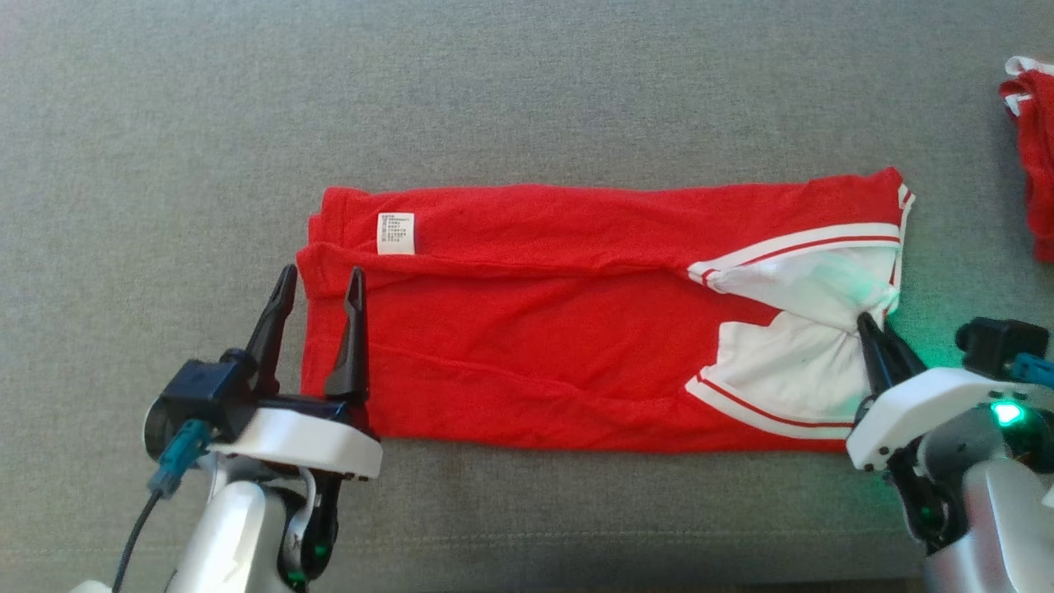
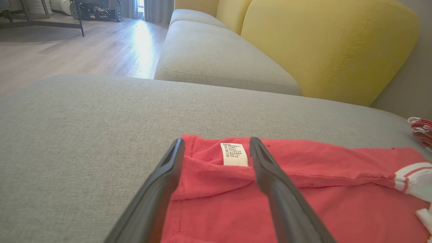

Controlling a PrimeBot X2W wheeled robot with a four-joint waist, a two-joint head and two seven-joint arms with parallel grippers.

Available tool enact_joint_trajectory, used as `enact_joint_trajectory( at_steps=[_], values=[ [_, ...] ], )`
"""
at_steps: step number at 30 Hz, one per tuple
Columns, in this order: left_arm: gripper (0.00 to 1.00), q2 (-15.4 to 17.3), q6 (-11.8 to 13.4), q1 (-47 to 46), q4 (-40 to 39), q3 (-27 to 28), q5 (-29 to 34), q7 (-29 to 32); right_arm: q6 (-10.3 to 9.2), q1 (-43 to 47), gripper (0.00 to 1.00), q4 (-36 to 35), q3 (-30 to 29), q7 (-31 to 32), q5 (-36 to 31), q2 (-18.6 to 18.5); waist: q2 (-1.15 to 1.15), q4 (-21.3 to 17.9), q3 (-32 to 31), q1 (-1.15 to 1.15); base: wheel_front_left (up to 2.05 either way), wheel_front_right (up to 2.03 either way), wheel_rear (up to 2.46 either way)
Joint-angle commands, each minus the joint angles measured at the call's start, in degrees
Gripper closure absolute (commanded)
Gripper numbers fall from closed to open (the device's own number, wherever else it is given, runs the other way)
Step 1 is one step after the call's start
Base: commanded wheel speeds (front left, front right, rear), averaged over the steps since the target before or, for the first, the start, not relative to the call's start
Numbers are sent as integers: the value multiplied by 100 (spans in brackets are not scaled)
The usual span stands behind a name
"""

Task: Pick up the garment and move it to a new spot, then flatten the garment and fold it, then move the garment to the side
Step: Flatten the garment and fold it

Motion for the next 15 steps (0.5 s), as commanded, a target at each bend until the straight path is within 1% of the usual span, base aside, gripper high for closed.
enact_joint_trajectory(
  at_steps=[1,6,15],
  values=[
    [0,33,-24,-204,-161,269,76,-70,-4,224,100,-20,211,114,-8,20,0,-23,-9,0,0,0,0],
    [0,-6,-61,-177,-176,364,125,-70,-4,352,100,-455,14,-66,-86,-62,0,-103,-44,0,0,0,0],
    [0,-69,-148,-120,-200,478,164,-70,-4,513,100,-942,-867,-155,-270,-334,0,-196,-113,0,0,0,0]
  ],
)
